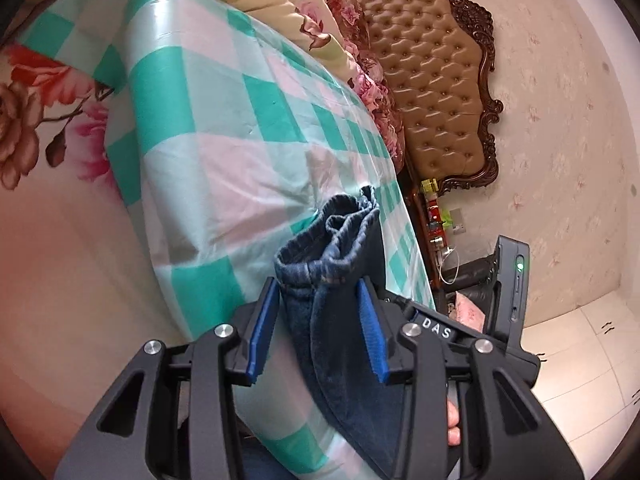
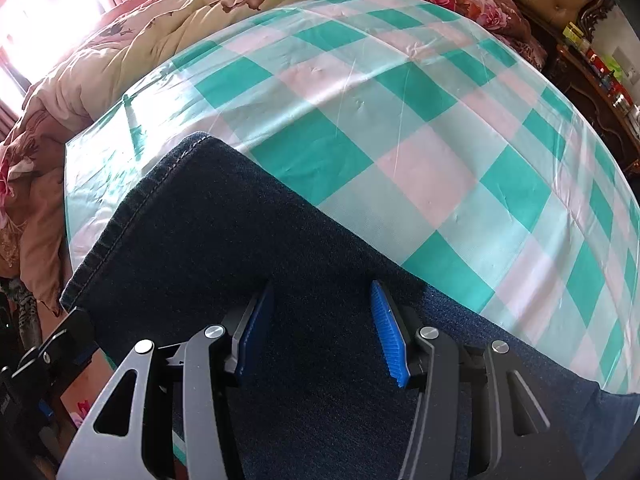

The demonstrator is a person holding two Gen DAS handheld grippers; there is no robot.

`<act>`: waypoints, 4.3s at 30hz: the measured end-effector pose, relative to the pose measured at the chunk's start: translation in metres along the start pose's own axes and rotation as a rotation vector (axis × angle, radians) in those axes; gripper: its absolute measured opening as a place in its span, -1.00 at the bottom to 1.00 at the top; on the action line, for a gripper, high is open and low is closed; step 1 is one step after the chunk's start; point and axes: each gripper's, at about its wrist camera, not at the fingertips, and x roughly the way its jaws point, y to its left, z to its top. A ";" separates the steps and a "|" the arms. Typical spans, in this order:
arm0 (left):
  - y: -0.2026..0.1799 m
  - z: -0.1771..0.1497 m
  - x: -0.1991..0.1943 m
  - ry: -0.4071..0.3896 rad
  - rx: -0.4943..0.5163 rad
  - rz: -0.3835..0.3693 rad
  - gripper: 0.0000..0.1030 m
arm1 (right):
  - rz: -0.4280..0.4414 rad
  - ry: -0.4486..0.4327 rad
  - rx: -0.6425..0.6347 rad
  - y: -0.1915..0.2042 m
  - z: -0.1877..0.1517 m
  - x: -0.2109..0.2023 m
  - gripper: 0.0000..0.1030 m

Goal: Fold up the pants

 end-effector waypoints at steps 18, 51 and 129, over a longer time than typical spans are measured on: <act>-0.210 -0.146 0.009 -0.209 1.159 0.450 -0.61 | 0.514 -0.103 0.568 -0.177 -0.090 -0.092 0.71; -0.221 -0.329 0.067 0.013 1.703 0.309 -0.58 | 0.895 -0.089 0.917 -0.264 -0.275 -0.107 0.72; -0.246 -0.472 0.112 -0.129 1.912 0.231 -0.70 | 0.563 -0.101 0.775 -0.331 -0.310 -0.118 0.20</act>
